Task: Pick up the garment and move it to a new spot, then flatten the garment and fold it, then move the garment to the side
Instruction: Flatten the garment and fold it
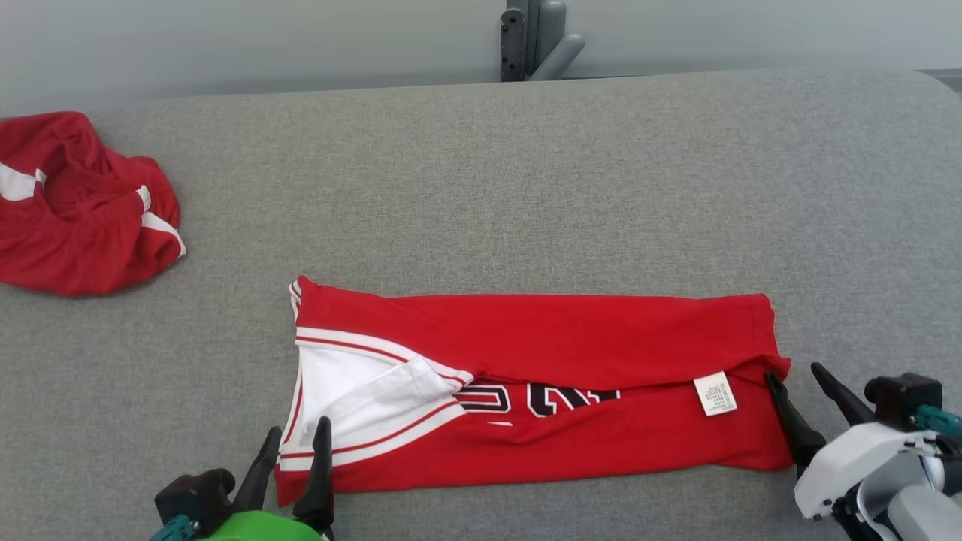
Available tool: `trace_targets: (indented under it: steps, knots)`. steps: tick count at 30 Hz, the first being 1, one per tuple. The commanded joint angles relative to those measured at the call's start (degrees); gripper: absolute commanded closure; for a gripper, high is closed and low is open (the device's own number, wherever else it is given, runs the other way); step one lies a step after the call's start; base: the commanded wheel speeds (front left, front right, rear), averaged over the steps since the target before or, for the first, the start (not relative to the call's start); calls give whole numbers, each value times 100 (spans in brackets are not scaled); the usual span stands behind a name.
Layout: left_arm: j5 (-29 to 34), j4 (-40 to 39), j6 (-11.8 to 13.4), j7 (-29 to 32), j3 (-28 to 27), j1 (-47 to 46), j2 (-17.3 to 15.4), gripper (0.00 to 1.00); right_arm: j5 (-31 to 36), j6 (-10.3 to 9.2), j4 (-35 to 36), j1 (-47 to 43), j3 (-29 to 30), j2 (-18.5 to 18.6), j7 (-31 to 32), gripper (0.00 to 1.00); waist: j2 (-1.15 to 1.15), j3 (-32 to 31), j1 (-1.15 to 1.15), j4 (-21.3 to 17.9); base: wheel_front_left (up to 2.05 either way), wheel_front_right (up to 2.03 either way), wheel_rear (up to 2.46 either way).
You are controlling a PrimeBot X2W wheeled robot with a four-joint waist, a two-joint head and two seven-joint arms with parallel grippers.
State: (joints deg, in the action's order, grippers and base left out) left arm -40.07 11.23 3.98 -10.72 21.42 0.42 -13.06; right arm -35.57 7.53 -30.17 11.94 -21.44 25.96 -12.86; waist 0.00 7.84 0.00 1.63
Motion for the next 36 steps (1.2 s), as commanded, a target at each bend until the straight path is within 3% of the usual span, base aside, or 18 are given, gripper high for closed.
trace_targets:
  steps: [1, 11, 19, 27, 36]
  knots:
    - [-70, -59, 30, -72, -58, 178, -41, 0, 63, -8, 65, -212, 148, -82, -85, 0, 0, -58, 0, -33, 0, 0, 0]
    - [214, -648, 177, -365, -188, 225, 65, 0, 758, -8, 643, -1194, 1543, -691, -100, 0, 0, -416, 0, -114, 0, 0, 0]
    - [460, -596, 211, -412, -103, 15, 215, 0, 1022, -8, 730, -982, 2170, -1129, 334, 0, 0, -607, 0, -34, 0, 0, 0]
    - [657, -567, 201, -448, -193, -25, 308, 0, 1444, -7, -32, -359, 2795, -1647, 522, 0, 0, -652, 0, 331, 0, 0, 0]
    - [741, -556, 143, -449, -295, -53, 344, 0, 2265, -7, -1306, 425, 3162, -1855, 1003, 0, 0, -559, 0, 567, 0, 0, 0]
